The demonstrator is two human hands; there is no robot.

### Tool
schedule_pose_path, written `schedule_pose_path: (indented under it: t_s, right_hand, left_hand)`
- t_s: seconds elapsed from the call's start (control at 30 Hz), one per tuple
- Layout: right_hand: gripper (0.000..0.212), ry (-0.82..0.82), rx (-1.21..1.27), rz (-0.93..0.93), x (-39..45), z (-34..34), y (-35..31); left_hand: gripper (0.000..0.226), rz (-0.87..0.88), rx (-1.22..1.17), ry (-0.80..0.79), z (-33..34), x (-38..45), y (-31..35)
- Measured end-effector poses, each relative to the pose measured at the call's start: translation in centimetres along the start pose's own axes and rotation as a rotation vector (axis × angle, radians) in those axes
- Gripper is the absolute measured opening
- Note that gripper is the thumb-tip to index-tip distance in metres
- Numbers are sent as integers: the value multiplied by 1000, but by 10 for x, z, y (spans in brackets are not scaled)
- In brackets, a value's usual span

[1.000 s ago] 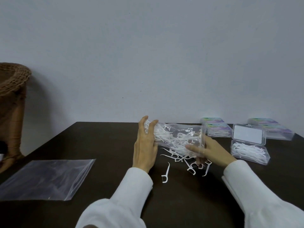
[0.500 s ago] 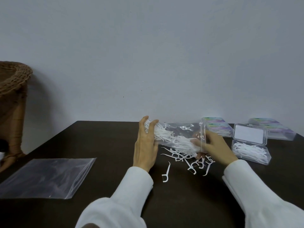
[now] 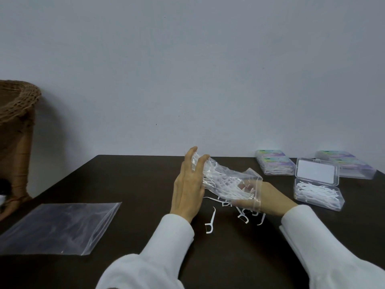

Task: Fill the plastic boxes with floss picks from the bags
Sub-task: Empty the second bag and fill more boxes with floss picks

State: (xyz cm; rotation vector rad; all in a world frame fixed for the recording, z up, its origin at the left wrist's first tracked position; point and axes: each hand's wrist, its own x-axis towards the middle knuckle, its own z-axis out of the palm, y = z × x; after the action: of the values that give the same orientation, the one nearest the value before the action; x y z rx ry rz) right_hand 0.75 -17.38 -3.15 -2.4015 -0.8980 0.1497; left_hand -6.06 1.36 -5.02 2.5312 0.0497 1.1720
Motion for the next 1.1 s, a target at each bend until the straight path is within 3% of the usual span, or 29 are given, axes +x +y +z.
schedule_pose_path:
  t_s: [0.17,0.23,0.33,0.53,0.67,0.87,1.1]
  right_hand:
    - [16,-17,-58,-47,9,8,4]
    - [20,-3,-105,-66,10,8,5]
    - [27,95,-95,-125,7,5,5]
    - [18,272,-74,-217,2,2,7]
    - [20,290,35,-138,3,-2,12]
    - [18,284,-353,75,-1,-6,18]
    - [12,140,-280,130,0,-4,24]
  left_hand:
    - [71,-8,5,3,1,1,-5]
    - [70,-16,8,8,1,0,-6]
    - [68,-61,7,9,-1,0,-8]
    - [64,-210,-7,26,-6,-1,-11]
    - [60,-302,-11,56,-8,0,-15]
    - [56,-468,-1,95,-11,2,-17]
    - [53,-608,-12,142,-16,5,-21]
